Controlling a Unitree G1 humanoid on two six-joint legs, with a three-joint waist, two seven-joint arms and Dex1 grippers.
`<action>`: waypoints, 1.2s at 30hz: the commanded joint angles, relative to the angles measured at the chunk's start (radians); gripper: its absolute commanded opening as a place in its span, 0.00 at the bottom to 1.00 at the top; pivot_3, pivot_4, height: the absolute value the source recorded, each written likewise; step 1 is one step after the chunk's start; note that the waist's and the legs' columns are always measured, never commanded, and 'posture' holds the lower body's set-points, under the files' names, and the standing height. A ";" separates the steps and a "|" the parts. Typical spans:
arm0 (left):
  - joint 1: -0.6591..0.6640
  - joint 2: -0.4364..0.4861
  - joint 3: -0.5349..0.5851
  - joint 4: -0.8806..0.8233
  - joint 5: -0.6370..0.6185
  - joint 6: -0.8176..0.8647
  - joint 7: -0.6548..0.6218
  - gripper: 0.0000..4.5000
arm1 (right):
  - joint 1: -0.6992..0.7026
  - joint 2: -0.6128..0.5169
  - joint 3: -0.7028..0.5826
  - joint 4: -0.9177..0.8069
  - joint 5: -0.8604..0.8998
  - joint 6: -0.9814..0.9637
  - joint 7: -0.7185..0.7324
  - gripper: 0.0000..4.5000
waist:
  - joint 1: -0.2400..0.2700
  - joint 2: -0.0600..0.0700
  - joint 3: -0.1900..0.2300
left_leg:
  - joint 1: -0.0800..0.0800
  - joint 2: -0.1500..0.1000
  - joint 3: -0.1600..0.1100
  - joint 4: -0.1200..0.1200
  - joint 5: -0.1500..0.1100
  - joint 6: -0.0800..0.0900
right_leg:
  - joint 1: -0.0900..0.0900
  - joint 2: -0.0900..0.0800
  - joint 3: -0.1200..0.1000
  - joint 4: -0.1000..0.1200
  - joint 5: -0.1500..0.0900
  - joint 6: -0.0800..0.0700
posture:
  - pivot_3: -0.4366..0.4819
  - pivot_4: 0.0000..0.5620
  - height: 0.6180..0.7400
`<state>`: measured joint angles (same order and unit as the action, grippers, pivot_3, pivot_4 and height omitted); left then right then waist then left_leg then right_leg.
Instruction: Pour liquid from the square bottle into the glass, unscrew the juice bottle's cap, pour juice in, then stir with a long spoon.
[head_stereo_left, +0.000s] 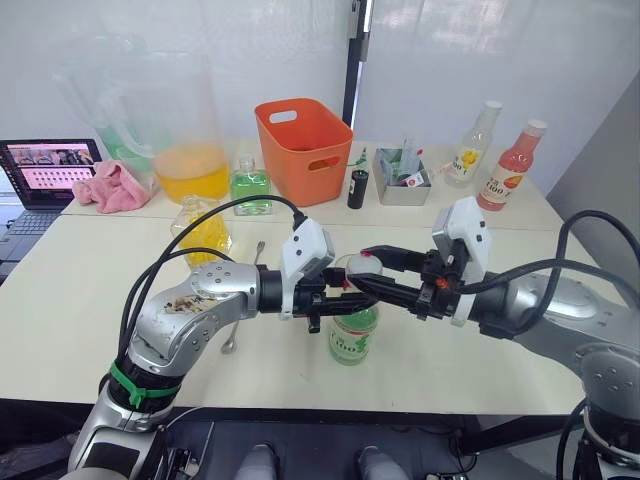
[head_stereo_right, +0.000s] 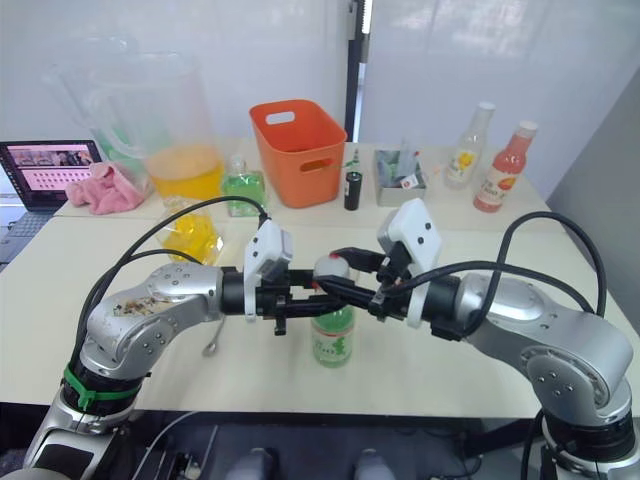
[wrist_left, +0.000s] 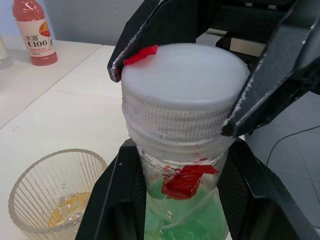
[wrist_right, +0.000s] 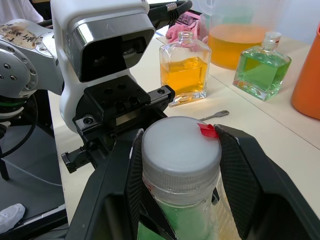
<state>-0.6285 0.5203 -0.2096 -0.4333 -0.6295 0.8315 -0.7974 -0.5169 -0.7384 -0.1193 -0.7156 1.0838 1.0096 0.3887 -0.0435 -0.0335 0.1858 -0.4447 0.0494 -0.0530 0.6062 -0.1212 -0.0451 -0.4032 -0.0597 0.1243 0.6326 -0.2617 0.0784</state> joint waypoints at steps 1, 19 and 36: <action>0.016 -0.006 -0.031 0.000 0.007 0.027 0.004 0.32 | -0.027 -0.030 0.021 0.008 -0.005 -0.013 0.063 0.37 | 0.000 0.000 0.000 | 0.000 0.000 0.000 0.000 0.000 0.000 | 0.000 0.000 0.000 0.000 0.000 0.000 | 0.48 0.27 1.00; 0.048 0.003 0.010 -0.066 -0.006 0.077 0.059 0.32 | -0.437 0.050 0.372 0.771 -0.485 -0.631 1.195 0.37 | -0.006 0.000 0.000 | 0.001 0.000 0.000 0.001 0.000 0.000 | 0.001 0.000 -0.001 0.000 0.004 0.006 | 0.48 0.27 1.00; 0.048 0.012 0.029 -0.097 -0.040 0.111 0.084 0.32 | -0.532 -0.018 0.304 0.761 -0.357 -0.536 1.162 1.00 | -0.019 0.000 0.000 | 0.002 0.000 -0.001 0.000 0.000 0.000 | -0.002 0.001 -0.001 0.009 0.001 0.006 | 0.48 0.27 1.00</action>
<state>-0.5908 0.5292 -0.1610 -0.5257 -0.6607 0.9021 -0.7140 -1.0531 -0.7268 0.2612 0.1065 0.6892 0.4282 1.5622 -0.0629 -0.0334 0.1857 -0.4430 0.0491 -0.0540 0.6062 -0.1213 -0.0454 -0.4050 -0.0590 0.1237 0.6415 -0.2607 0.0842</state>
